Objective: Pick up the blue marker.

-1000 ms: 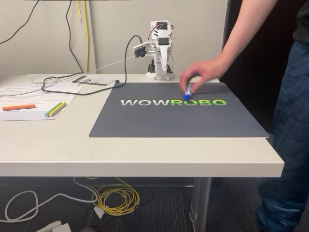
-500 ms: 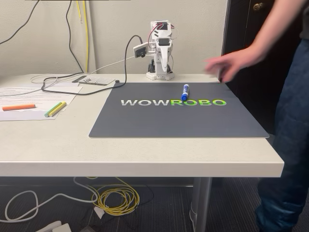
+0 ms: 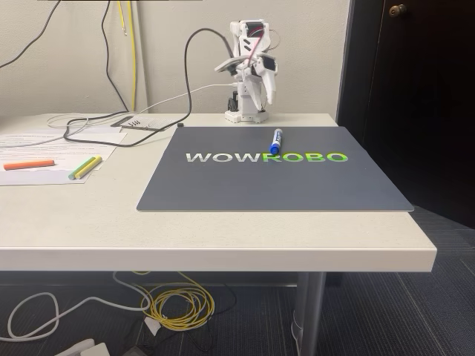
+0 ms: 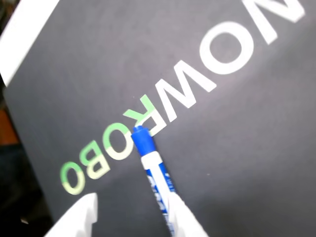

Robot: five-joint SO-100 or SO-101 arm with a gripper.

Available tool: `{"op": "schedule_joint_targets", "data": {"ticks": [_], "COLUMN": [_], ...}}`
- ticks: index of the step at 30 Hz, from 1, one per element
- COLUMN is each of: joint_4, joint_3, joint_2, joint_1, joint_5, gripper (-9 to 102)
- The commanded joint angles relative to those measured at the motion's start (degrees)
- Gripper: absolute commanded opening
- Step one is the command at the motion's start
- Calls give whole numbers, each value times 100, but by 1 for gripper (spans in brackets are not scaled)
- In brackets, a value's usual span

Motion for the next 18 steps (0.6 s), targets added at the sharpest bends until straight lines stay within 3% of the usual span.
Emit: {"op": "schedule_joint_targets", "data": {"ticks": [1,8,18], "joint_4": [26,0,-105], "joint_3": [-396,-694,-633], "joint_2": [-202,-976,-1960], "joint_1": [-18,44,62], "joint_5": [-1002,-2505,-2848], "gripper": [20,25,25]}}
